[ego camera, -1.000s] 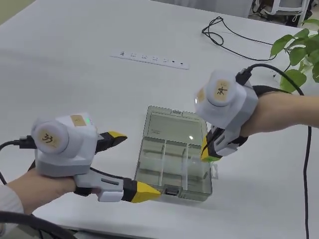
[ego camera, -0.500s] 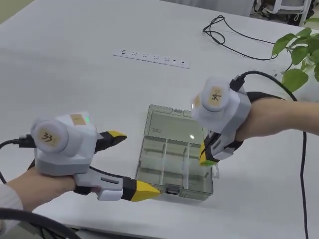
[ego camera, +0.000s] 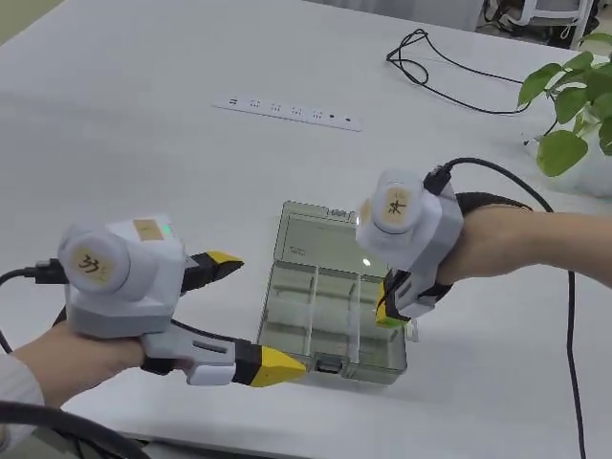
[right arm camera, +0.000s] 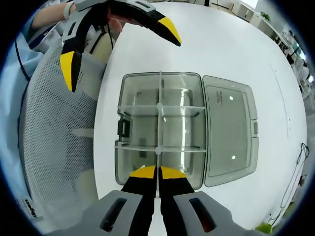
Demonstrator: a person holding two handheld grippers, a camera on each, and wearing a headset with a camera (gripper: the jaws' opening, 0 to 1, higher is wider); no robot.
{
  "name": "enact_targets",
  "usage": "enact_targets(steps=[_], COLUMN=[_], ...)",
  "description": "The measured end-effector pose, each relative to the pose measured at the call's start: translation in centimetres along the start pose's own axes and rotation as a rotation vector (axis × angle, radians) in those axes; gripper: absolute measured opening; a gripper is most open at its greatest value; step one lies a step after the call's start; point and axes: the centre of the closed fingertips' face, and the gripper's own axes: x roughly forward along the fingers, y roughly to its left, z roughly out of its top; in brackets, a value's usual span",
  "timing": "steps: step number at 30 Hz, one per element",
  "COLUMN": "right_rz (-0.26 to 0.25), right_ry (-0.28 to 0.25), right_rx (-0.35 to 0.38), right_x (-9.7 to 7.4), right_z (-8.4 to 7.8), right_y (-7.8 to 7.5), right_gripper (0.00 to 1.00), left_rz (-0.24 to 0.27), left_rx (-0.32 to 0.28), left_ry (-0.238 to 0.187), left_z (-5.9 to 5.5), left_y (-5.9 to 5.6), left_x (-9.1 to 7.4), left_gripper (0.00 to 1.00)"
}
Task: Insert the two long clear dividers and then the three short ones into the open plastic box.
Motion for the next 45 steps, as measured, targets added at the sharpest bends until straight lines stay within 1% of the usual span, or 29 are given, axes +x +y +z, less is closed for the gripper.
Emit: enact_targets(steps=[6, 10, 11, 12, 13, 14, 15, 17, 19, 20, 21, 23, 25, 27, 30, 31, 32, 33, 34, 35, 36, 38, 39, 42, 44, 45], right_rz=[-0.007, -0.01, -0.009, -0.012, -0.02, -0.031, -0.043, -0.059, -0.074, -0.085, -0.089, -0.104, -0.113, -0.128, -0.154, -0.174, -0.177, -0.19, -0.199, -0.209, -0.211, -0.22, -0.231, -0.255, -0.287, -0.301], right_ry=[-0.005, -0.019, -0.026, -0.041, -0.058, -0.079, -0.09, -0.108, -0.155, -0.183, -0.204, -0.262, -0.299, -0.331, -0.404, -0.422, -0.419, -0.44, -0.447, -0.472, -0.481, -0.504, -0.538, -0.571, -0.593, -0.609], right_rx=[-0.001, -0.005, -0.018, -0.034, -0.036, -0.053, -0.059, -0.055, -0.031, -0.016, -0.01, 0.006, 0.027, 0.047, 0.075, 0.082, 0.091, 0.101, 0.112, 0.121, 0.13, 0.187, 0.191, 0.228, 0.243, 0.263], right_x=[0.1, 0.1, 0.2, 0.1, 0.1, -0.1, -0.2, -0.7, -1.1, -1.3, -1.5, -1.8, -2.0, -2.1, -2.2, -2.3, -2.4, -2.5, -2.6, -2.7, -2.8, -3.1, -3.4, -3.9, -4.3, -4.5], right_z=[0.0, -0.1, -0.1, 0.0, 0.2, 0.4, 0.4, 0.3, 0.6, 0.7, 0.8, 1.2, 1.2, 1.1, 1.6, 1.6, 1.4, 1.4, 1.3, 1.4, 1.3, 0.9, 1.0, 0.5, 0.2, -0.1], right_y=[0.0, 0.1, 0.1, 0.1, 0.1, 0.0, -0.1, -0.3, -0.3, -0.3, -0.2, 0.0, 0.2, 0.3, 0.4, 0.3, 0.4, 0.4, 0.4, 0.6, 0.8, 1.2, 1.4, 2.2, 2.4, 2.6], right_gripper=[0.02, 0.03, 0.03, 0.09, 0.19, 0.31, 0.36, 0.39, 0.48, 0.56, 0.61, 0.72, 0.81, 0.87, 0.98, 0.99, 1.0, 1.0, 1.0, 1.0, 1.0, 1.0, 1.0, 1.0, 1.0, 1.0], left_rz=[-0.003, -0.005, -0.005, -0.005, -0.005, -0.005, -0.005, -0.002, 0.0, 0.001, 0.003, 0.004, 0.007, 0.009, 0.01, 0.011, 0.014, 0.016, 0.019, 0.021, 0.024, 0.035, 0.037, 0.047, 0.053, 0.056], left_rx=[0.003, 0.01, 0.01, 0.011, 0.015, 0.016, 0.016, 0.021, 0.022, 0.023, 0.023, 0.022, 0.021, 0.02, 0.021, 0.022, 0.023, 0.023, 0.023, 0.022, 0.023, 0.023, 0.023, 0.025, 0.025, 0.025], left_ry=[-0.001, 0.005, 0.005, 0.005, 0.006, 0.006, 0.007, 0.011, 0.008, 0.008, 0.01, 0.009, 0.01, 0.011, 0.009, 0.009, 0.006, 0.003, 0.0, 0.0, -0.002, -0.009, -0.013, -0.02, -0.022, -0.023], left_z=[0.1, 0.2, 0.2, 0.3, 0.3, 0.4, 0.4, 0.3, 0.4, 0.4, 0.4, 0.4, 0.4, 0.3, 0.3, 0.3, 0.4, 0.5, 0.5, 0.6, 0.6, 0.7, 0.8, 0.7, 0.7, 0.6], left_y=[-0.1, -0.1, -0.1, -0.1, -0.2, -0.2, -0.2, -0.1, -0.1, -0.1, -0.1, -0.1, 0.0, 0.0, 0.0, 0.0, 0.1, 0.1, 0.2, 0.2, 0.2, 0.3, 0.2, 0.2, 0.1, 0.0], left_x=[0.0, 0.0, 0.0, 0.0, -0.1, -0.1, -0.1, -0.1, -0.2, -0.2, -0.3, -0.4, -0.4, -0.5, -0.5, -0.6, -0.6, -0.7, -0.8, -0.9, -1.0, -1.2, -1.4, -1.6, -1.8, -1.9], left_gripper=[0.93, 0.93, 0.93, 0.93, 0.93, 0.94, 0.93, 0.94, 0.95, 0.95, 0.95, 0.95, 0.95, 0.95, 0.95, 0.96, 0.96, 0.96, 0.96, 0.96, 0.96, 0.96, 0.96, 0.96, 0.97, 0.97])
